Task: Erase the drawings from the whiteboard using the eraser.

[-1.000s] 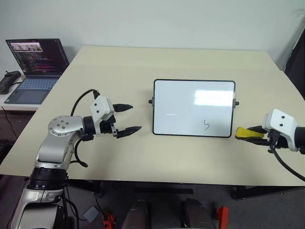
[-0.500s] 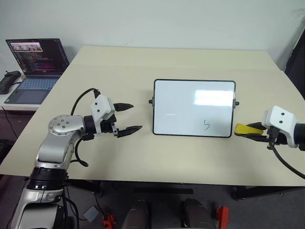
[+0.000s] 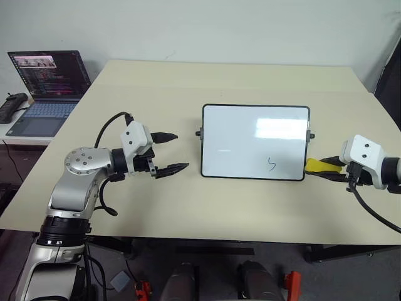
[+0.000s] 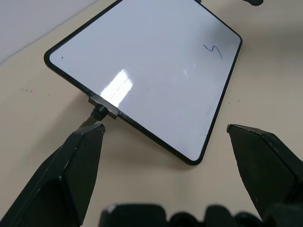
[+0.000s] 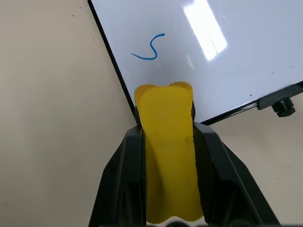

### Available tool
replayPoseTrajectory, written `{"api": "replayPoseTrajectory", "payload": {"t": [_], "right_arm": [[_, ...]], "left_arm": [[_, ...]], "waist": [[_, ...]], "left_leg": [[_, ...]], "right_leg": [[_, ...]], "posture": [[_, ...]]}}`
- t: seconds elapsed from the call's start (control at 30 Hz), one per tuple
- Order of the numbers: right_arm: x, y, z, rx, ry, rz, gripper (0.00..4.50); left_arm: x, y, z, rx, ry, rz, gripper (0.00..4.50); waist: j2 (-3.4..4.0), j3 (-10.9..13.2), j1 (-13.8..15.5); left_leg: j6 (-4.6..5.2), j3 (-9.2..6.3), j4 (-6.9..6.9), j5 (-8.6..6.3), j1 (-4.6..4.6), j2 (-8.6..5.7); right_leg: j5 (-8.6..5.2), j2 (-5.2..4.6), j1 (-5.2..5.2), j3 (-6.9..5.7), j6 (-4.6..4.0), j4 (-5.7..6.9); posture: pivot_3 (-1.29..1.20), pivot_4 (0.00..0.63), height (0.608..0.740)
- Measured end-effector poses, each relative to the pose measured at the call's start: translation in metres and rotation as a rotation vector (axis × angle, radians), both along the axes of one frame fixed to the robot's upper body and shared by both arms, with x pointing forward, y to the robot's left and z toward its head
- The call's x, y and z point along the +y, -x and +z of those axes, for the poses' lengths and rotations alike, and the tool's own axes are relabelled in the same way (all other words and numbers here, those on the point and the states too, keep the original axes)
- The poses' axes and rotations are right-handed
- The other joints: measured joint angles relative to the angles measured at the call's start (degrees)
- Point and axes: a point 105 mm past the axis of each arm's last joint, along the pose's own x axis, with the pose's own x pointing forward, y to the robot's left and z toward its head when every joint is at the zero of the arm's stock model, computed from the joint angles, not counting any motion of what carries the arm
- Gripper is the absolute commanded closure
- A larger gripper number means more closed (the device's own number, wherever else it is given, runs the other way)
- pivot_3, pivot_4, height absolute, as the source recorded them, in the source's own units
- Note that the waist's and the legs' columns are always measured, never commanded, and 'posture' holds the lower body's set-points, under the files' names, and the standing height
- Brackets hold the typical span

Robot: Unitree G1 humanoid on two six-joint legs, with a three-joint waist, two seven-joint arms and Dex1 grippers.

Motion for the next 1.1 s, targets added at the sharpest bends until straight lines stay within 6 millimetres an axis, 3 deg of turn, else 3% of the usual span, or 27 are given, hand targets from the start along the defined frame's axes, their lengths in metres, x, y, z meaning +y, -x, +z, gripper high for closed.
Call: {"api": "replayPoseTrajectory", "payload": {"t": [0.87, 0.97, 1.1], "right_arm": [[0.009, -0.008, 0.010, -0.053, -0.015, 0.017, 3.51], [0.021, -0.010, 0.008, -0.061, -0.052, 0.046, 3.51], [0.060, -0.018, -0.009, -0.080, -0.154, 0.114, 3.51]], "left_arm": [[-0.005, -0.001, 0.002, -0.010, 0.012, -0.013, 0.00], [-0.007, 0.000, -0.001, 0.001, 0.005, -0.024, 0.00], [-0.010, 0.001, -0.004, 0.007, 0.014, -0.029, 0.00]], "waist": [[0.00, 0.0, 0.0], [0.00, 0.0, -0.1], [0.00, 0.0, -0.2]], "left_leg": [[0.00, -0.02, 0.02, 0.00, 0.00, -0.01], [0.00, 0.00, 0.03, 0.00, 0.01, 0.00], [-0.01, -0.02, 0.05, 0.01, 0.04, 0.01]], "right_leg": [[0.01, 0.00, 0.00, 0.00, 0.00, 0.06], [0.01, 0.00, -0.01, 0.02, 0.00, 0.08], [0.01, 0.03, -0.02, 0.02, -0.01, 0.19]], "posture": [[0.00, 0.150, 0.740], [0.00, 0.150, 0.740], [0.00, 0.150, 0.740]]}}
